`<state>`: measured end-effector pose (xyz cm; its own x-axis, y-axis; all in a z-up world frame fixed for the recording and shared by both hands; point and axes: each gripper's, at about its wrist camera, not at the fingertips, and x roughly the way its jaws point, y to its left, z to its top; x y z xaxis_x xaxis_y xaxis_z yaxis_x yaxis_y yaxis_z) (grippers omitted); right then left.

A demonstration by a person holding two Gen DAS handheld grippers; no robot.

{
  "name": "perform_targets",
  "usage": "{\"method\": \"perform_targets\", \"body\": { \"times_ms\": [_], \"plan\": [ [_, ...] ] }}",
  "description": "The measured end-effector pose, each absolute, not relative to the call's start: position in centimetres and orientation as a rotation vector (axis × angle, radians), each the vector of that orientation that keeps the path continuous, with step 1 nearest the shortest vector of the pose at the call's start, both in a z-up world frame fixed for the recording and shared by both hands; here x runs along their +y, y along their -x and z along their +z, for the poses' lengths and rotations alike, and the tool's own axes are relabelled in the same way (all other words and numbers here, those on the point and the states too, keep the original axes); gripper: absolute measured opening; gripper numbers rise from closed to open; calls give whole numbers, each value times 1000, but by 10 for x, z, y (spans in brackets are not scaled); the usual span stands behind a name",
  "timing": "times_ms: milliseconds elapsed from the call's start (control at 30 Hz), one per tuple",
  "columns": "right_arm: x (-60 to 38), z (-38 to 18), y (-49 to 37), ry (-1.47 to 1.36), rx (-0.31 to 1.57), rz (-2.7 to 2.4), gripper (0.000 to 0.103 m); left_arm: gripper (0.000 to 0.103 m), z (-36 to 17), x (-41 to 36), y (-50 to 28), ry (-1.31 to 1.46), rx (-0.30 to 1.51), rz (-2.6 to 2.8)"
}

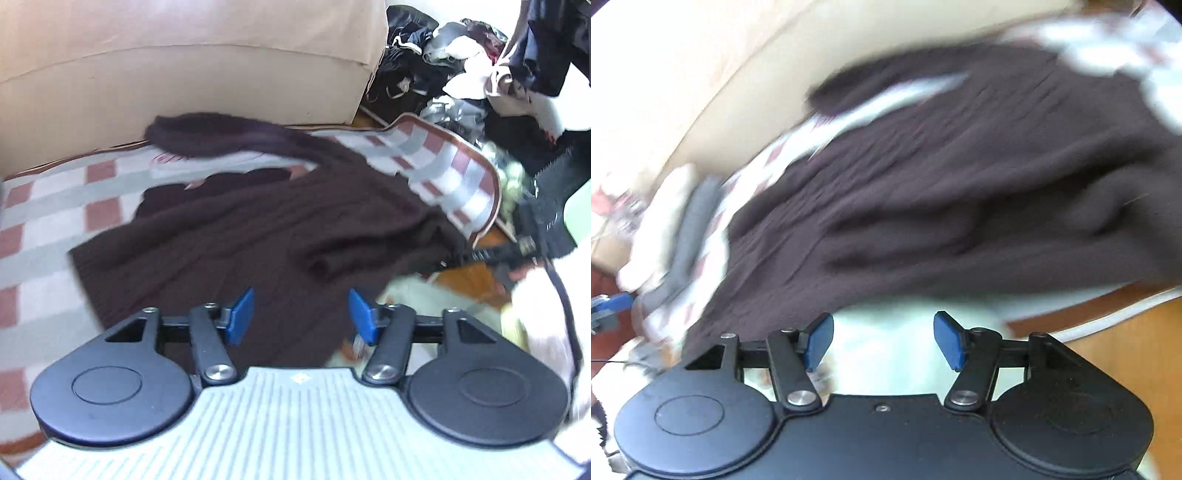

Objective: Fold clothes

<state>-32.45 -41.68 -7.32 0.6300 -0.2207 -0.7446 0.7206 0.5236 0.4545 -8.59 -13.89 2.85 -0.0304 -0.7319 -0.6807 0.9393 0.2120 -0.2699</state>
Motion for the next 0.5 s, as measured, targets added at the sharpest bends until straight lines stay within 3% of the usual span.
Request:
{"method": "perform_targets", "body": {
  "times_ms": [133,267,500],
  "plan": [
    [-427,-68,361,-708,676,-948,66,69,-8,-229,110,-426,913,-1344],
    [-436,-89,360,-561,898,-1138,66,69,-57,-312,145,-633,1009,-1348],
    [-466,-109,371,-535,913,-1246,68,71,-97,-376,177,-765,999,-1331]
  ]
}}
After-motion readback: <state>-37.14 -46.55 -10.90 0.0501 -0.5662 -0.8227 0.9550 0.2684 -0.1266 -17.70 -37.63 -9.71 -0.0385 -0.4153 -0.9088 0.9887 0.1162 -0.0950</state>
